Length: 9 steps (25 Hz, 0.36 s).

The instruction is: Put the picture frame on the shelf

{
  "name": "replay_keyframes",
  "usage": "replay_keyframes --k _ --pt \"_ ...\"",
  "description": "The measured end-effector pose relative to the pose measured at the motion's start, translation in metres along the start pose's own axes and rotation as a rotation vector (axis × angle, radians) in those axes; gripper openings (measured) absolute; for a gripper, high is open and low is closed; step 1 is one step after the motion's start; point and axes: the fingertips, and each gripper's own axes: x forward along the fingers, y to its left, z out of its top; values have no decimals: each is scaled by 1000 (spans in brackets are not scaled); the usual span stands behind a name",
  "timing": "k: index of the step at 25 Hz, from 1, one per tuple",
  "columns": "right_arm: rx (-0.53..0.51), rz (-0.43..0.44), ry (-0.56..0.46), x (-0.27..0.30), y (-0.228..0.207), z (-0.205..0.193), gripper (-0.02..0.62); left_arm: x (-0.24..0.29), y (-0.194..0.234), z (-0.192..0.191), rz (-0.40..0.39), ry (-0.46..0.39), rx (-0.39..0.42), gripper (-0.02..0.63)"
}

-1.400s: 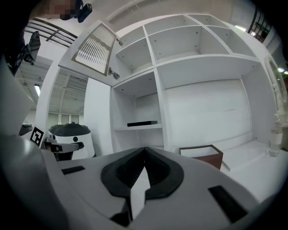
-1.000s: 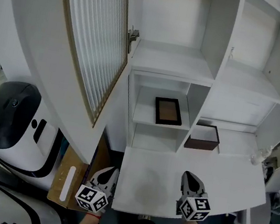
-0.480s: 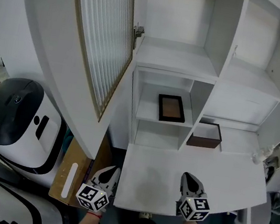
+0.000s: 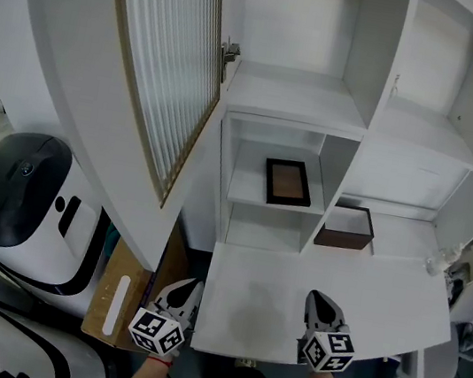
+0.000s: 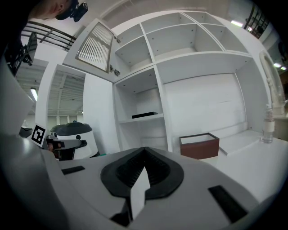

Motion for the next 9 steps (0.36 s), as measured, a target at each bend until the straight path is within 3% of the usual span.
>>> replay_keyframes --k 9 --pt "38 -3 20 1 -5 -10 5 8 -2 -2 -7 2 -14 3"
